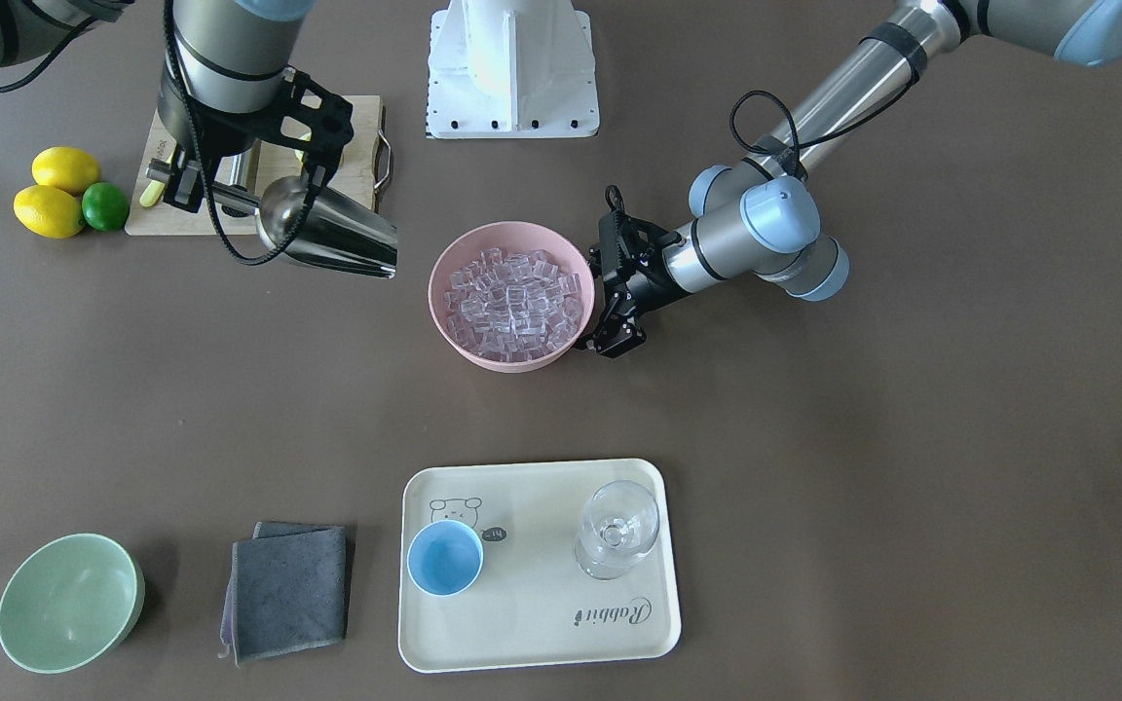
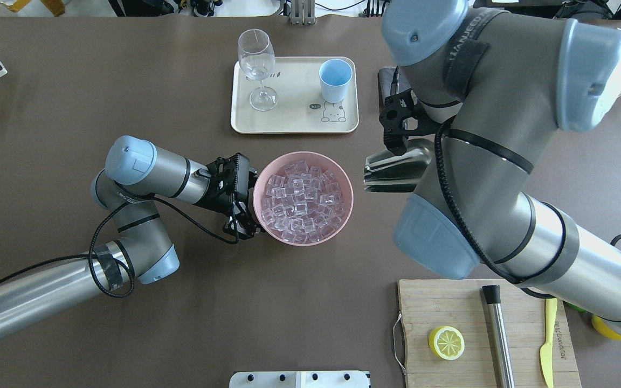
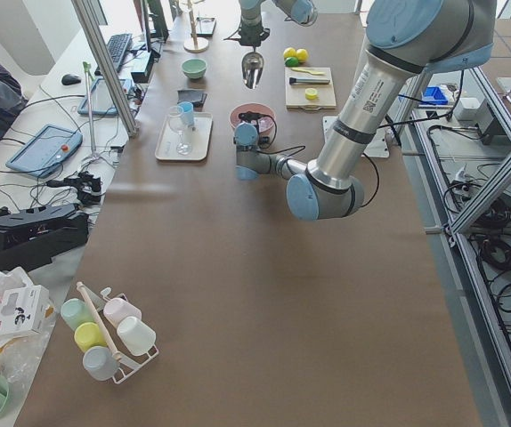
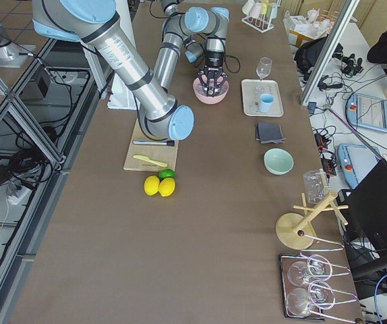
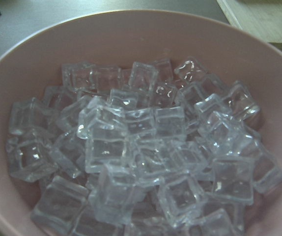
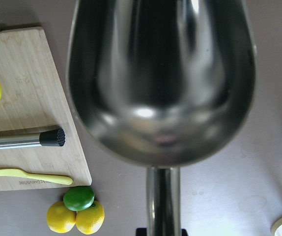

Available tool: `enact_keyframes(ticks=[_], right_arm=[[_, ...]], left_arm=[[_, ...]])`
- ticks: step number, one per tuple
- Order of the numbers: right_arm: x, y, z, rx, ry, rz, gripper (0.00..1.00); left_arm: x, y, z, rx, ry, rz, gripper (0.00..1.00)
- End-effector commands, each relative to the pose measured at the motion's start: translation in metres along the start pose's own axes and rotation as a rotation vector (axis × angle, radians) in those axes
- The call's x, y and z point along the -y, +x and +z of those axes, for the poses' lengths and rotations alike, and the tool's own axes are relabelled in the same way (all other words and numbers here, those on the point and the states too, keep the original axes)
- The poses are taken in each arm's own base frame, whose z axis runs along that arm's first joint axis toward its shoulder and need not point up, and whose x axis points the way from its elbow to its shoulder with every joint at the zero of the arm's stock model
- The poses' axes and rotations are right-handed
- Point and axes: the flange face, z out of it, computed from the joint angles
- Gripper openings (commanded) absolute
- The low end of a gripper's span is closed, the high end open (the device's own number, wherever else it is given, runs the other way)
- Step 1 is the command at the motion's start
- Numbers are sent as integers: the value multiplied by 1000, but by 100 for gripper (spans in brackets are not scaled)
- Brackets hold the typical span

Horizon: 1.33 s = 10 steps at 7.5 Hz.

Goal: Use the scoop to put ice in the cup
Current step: 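Swing the scoop over the bowl and lower it into the ice with the right gripper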

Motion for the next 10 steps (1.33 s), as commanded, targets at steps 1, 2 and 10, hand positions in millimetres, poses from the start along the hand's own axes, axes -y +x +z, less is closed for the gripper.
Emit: enact_keyframes(ticks=[1,2,10], right_arm=[[49,-4,-14,-14,-51,-57,0],[61,-13,-17,-46,-100,-78,0],[136,-6,11,-7,-221,-68,0]], left_arm=[[2,4,4,-6,3,4,98],[2,4,4,-6,4,5,98],[2,4,4,-8,4,5,98]])
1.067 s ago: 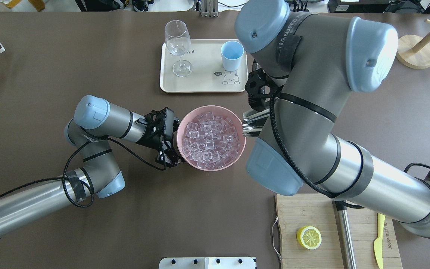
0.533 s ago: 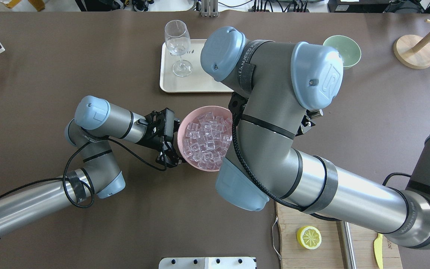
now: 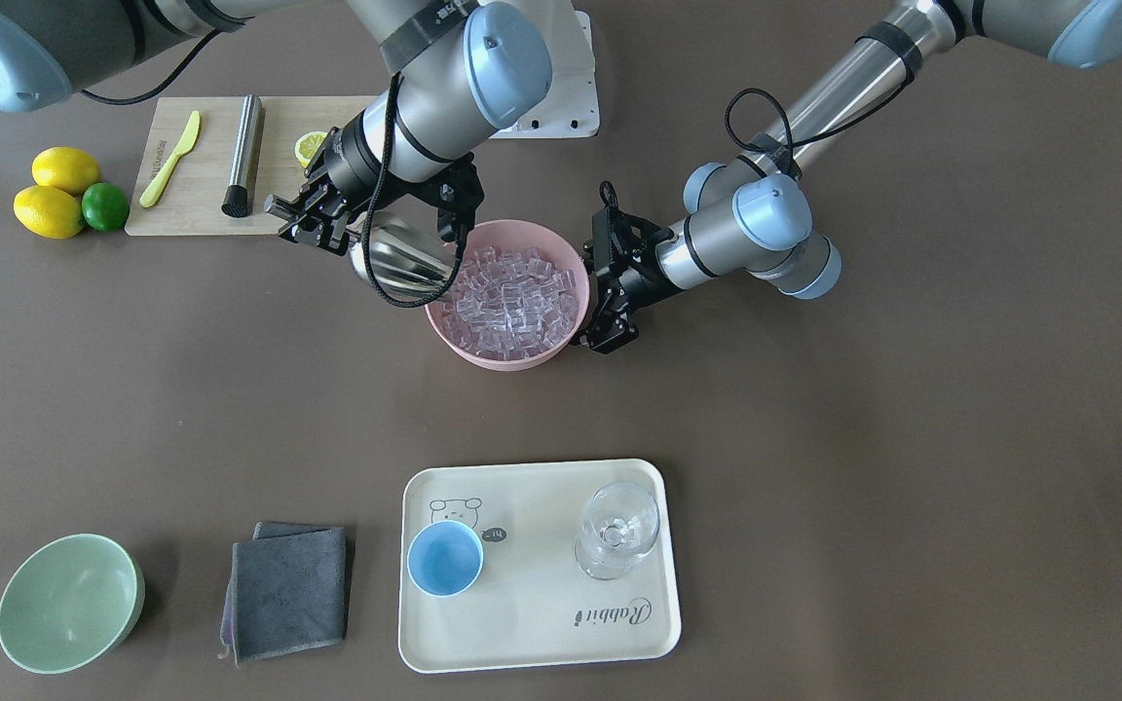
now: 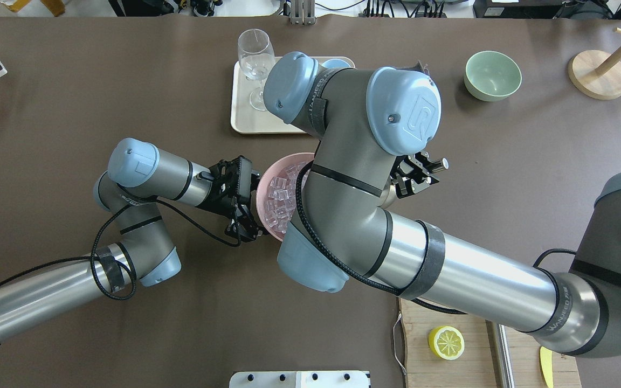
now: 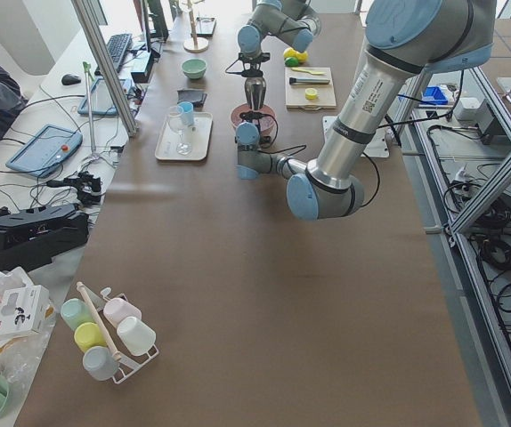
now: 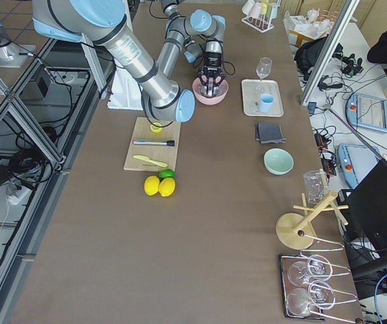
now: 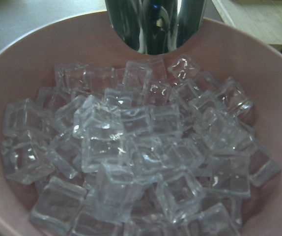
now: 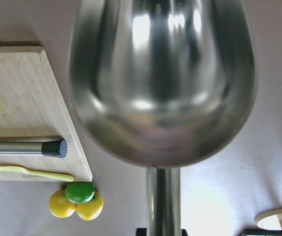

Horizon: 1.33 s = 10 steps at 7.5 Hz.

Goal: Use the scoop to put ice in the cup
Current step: 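Swing the scoop over the bowl and lower it into the ice with the right gripper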

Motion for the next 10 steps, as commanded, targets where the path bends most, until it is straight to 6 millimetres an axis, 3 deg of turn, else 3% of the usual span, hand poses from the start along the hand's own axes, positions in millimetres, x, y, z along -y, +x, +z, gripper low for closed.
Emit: enact_keyframes(ticks=[1,6,8,10], right_arm=[[21,5,0,3,-5,14,0],[41,7,6,2,7,45,0],[39,5,4,4,19,43,0],[25,-4,-12,-18,73,36,0]], left_arm=[[0,0,0,1,0,-2,98],[0,0,0,-1,1,-1,98],[0,0,0,-1,1,-1,98],[0,0,0,-1,1,-1,98]])
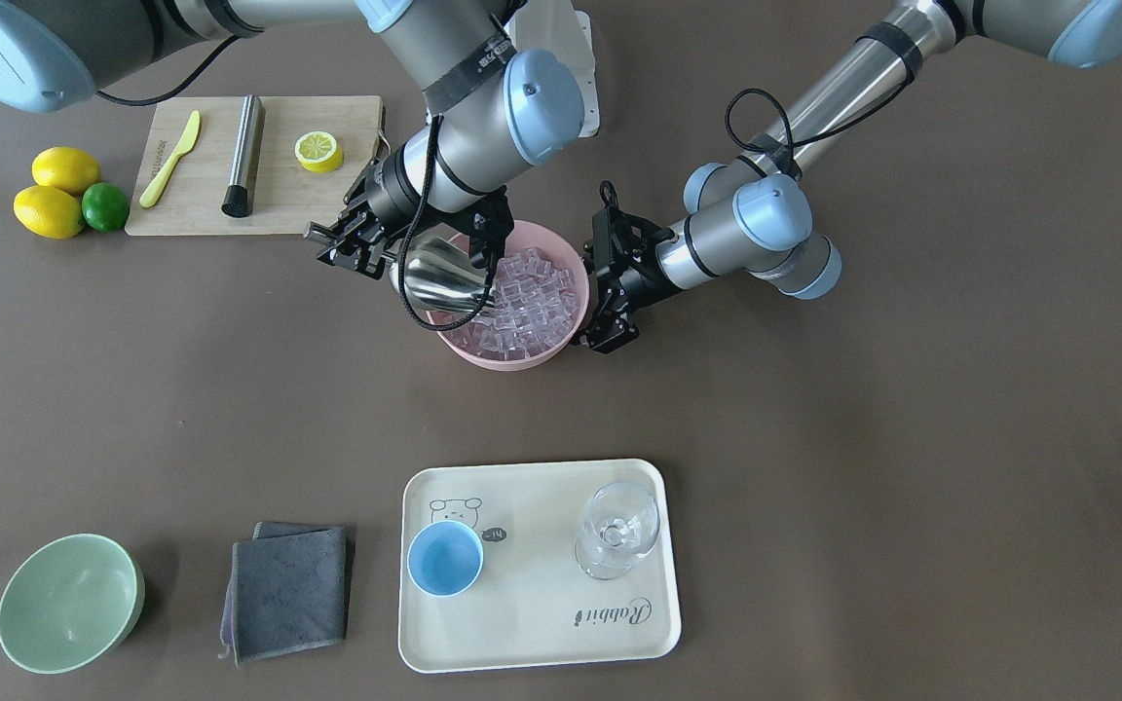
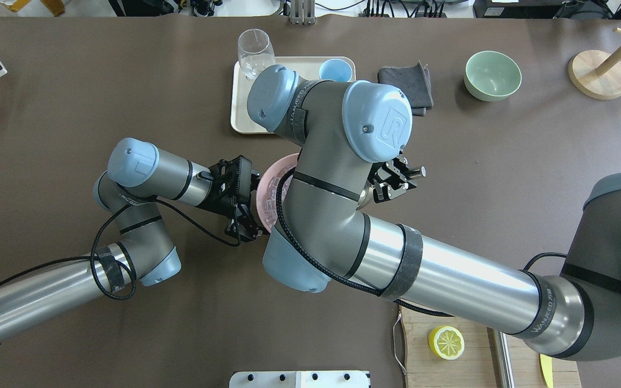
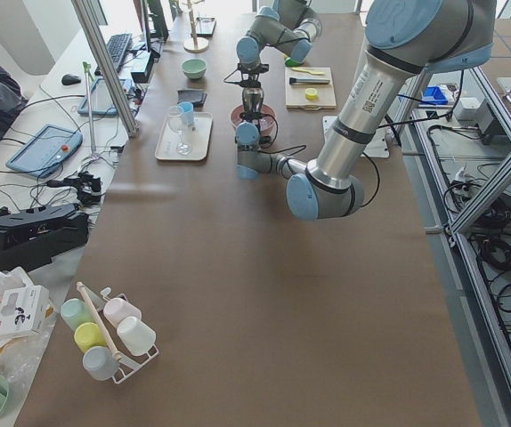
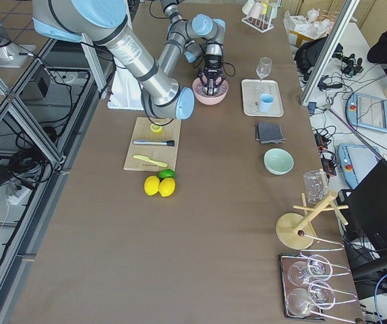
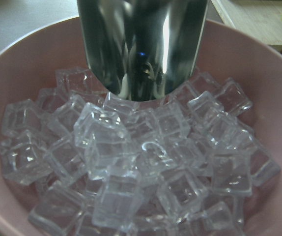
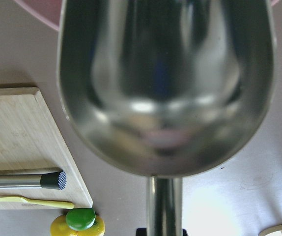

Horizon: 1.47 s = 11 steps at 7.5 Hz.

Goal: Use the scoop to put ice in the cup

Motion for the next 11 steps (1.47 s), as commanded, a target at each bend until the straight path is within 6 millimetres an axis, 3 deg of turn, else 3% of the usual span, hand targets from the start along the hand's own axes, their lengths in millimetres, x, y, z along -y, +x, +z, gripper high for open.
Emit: enact_keyframes(ticks=[1,7,11], right_arm=[[-18,-11,-19,-18,64,-10,0],[-38,-10,-13,-28,-76,-8,0],[-18,2,-5,-3,-127,30,0]], left_arm=[[0,0,0,0,0,0,98],[2,0,-1,0,5,3,98],[3,0,-3,2,10,7,98]])
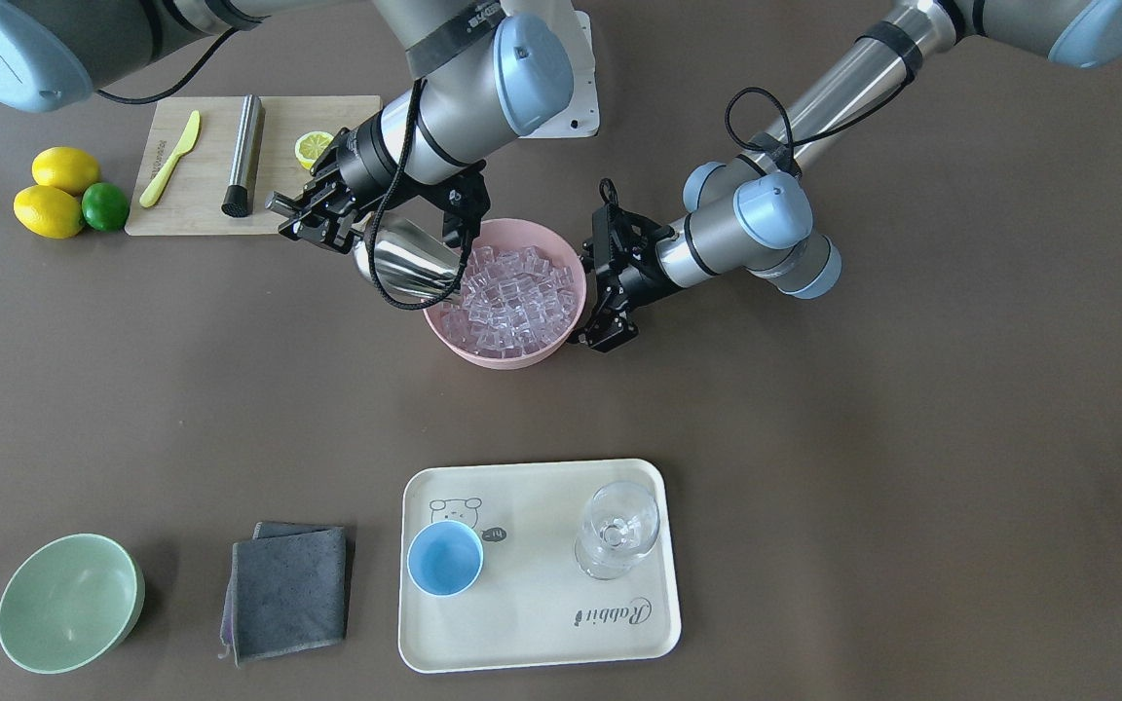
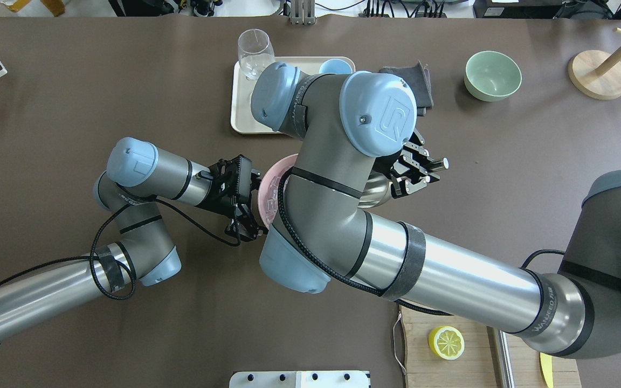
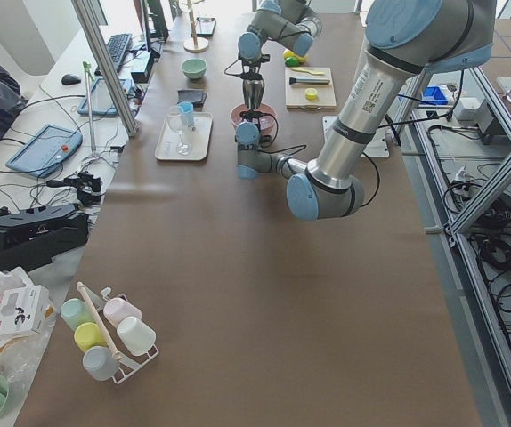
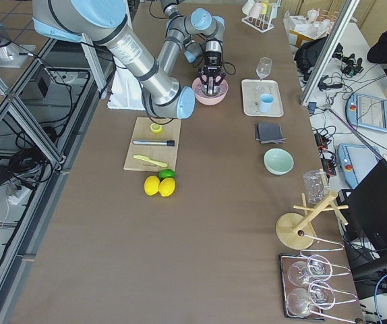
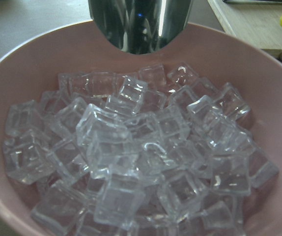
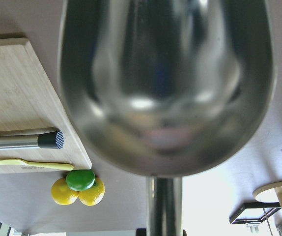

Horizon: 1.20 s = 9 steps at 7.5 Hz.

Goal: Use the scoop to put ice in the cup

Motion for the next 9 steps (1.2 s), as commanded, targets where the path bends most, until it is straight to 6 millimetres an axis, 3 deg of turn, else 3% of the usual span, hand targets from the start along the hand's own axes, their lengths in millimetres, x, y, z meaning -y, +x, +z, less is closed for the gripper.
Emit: enact_keyframes(ticks=[1,9], right_arm=[[8,4,-3,13,-11,19,0],[30,10,2,34,1,59,0]], left_arm=[[0,-1,-1,1,2,1,98],[2,0,-6,4,21,14,98]])
